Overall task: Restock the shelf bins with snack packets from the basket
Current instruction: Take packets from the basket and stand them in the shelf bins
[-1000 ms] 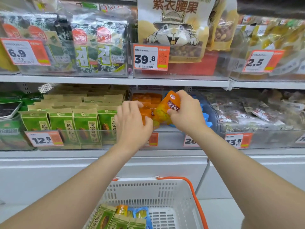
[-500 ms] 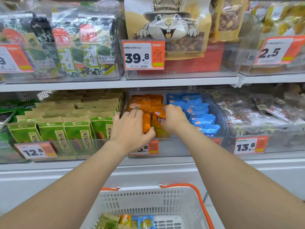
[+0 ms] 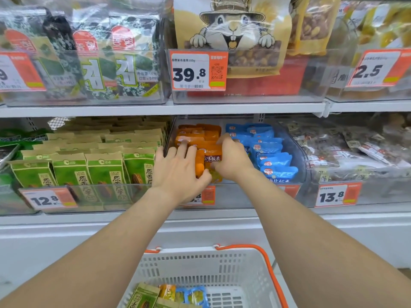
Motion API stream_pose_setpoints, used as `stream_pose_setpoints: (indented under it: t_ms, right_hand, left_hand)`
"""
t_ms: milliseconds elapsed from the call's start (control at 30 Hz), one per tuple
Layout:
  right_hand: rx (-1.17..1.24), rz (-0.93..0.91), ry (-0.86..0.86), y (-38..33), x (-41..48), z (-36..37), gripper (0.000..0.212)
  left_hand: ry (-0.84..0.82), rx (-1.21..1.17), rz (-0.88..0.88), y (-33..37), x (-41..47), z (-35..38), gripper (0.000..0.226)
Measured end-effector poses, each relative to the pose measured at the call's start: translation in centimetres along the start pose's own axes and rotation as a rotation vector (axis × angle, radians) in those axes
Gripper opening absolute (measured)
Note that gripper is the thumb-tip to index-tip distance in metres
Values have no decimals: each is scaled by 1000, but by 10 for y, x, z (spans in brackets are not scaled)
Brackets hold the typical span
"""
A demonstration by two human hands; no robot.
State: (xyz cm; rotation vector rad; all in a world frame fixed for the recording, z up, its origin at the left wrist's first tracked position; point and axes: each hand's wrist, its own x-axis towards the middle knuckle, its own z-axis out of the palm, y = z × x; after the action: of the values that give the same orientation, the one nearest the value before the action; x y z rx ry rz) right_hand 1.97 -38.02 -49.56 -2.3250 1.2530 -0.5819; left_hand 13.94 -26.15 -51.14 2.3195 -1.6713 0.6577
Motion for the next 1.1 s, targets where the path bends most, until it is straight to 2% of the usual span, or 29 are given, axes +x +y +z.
stream_pose_setpoints:
  t_ms: [133,233,400,467,533,600,667,733,800,967,1100]
  right_hand:
    - [-133,71,158,-7,-15,-1,73]
    - [-224,97,268,-11,-35,-1,67]
    - [-283,-29,238,-26,-74,-8,35]
    - [-285,-44,190,-32,-90,-13,24]
    - [-289,-69,104,-34,-106,-15,16]
    - [-337,-113,29,-34,-120,-15,17]
    - [-392,-152,-7,-32,-133,-12,17]
    - [-438,-184,-43,-29,-145,-5,14]
    - [-491,-195,-154,-23,-157,6,13]
    - [-647,-198,-631,9,-191,46,17]
    - [-813,-273,-896,34,-234,86,10]
  left_hand:
    - [29,59,9,0,-2,2,73]
    - [37,73,-18,5,-9,4,79]
    - [67,21,-30,8,-21,-1,80]
    - [126,-38,-5,5,-30,-5,72]
    - [229,-94,76,1,-43,-10,54]
    - [342,-137,156,-3,-62,-13,28]
    - [349,-181,214,-6,-84,-9,11]
    - [240,-231,276,-10,-107,7,9]
    - [73,-290,306,-14,-133,28,11]
    - [-394,-364,270,-9,-197,74,13]
    - [-747,-407,190,8,-242,111,13]
